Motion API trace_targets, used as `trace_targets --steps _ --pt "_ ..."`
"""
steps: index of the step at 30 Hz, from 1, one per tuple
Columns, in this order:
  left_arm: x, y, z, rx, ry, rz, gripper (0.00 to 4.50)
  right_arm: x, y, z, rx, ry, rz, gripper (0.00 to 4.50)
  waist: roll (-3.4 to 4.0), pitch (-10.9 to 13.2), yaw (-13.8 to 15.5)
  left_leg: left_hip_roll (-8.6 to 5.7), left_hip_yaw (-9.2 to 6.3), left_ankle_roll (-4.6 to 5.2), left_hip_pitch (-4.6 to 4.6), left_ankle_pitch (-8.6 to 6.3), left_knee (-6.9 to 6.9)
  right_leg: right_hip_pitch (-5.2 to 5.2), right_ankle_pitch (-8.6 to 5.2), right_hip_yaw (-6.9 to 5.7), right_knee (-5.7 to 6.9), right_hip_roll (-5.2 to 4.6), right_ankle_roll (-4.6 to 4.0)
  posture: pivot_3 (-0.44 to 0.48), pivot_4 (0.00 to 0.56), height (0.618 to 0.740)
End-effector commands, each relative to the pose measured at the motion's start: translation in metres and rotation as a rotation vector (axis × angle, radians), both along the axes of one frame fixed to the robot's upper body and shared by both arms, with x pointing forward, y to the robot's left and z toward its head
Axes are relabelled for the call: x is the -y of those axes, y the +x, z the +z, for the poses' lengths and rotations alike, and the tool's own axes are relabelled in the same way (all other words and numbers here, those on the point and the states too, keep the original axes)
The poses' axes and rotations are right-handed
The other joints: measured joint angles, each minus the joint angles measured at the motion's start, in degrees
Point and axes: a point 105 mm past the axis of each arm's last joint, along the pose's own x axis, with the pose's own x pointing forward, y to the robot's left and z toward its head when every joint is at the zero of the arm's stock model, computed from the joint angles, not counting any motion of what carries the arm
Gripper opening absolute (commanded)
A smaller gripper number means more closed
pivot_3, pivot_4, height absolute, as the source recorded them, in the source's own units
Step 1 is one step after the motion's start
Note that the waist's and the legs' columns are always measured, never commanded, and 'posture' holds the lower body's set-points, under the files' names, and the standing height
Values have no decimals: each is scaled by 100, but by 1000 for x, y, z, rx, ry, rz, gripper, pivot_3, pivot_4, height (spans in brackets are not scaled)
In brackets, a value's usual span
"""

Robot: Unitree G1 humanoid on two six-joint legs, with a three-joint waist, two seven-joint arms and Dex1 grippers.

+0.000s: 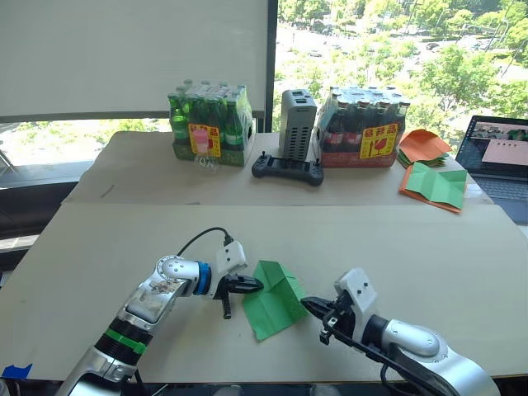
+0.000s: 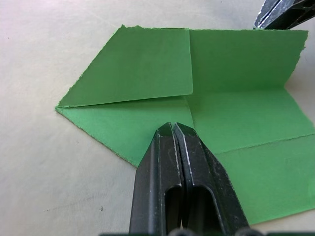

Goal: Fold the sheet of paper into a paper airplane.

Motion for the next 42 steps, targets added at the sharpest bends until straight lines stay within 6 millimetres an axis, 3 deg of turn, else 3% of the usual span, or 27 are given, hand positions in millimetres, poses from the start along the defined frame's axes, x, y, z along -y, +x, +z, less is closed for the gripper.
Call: trace_targets --steps 1,5,8,14,20,27,31,38,42 --pt "-4 -1 -5 -16 21 17 59 -8 -19 20 23 62 106 0 0 0 1 0 0 1 0 -1 0 1 0 0 0 -1 0 0 150 678" --pt "-4 -1 -5 -16 21 14 59 -8 -35 16 -30 78 140 0 1 1 4 2 0 9 2 -5 0 3 0 0 -1 0 0 0 150 678" --pt "-3 -1 -5 -16 21 11 59 -3 -36 5 -48 14 121 0 1 1 5 1 0 9 2 -5 3 5 0 0 -3 0 0 0 150 678" --pt "-3 -2 -5 -18 20 8 59 14 -24 -17 -24 -140 11 0 1 1 6 0 0 4 2 -2 4 7 0 0 -4 -2 0 0 150 678" --pt "-4 -2 -5 -20 23 6 59 13 -9 -17 59 -121 -112 0 2 1 6 1 0 0 3 0 5 8 0 1 -4 -3 0 0 150 678" --pt "-3 -3 -5 -22 24 5 59 -3 -5 -17 56 -19 -147 0 2 0 4 1 0 -2 4 1 4 3 0 1 -1 -1 0 0 150 678" --pt "-4 -2 -5 -22 27 5 59 -8 8 -2 67 171 -240 0 2 1 -1 2 0 -4 4 2 2 0 0 1 2 2 0 0 150 678" --pt "-3 -3 -5 -21 26 1 59 -38 3 16 75 267 -70 0 7 1 -15 0 0 -4 5 2 3 -9 0 2 6 2 0 0 150 678" --pt "-3 -3 -5 -19 26 2 59 -52 1 11 56 236 11 0 7 1 -20 1 0 -5 5 3 4 -8 0 2 10 2 -1 0 150 678"
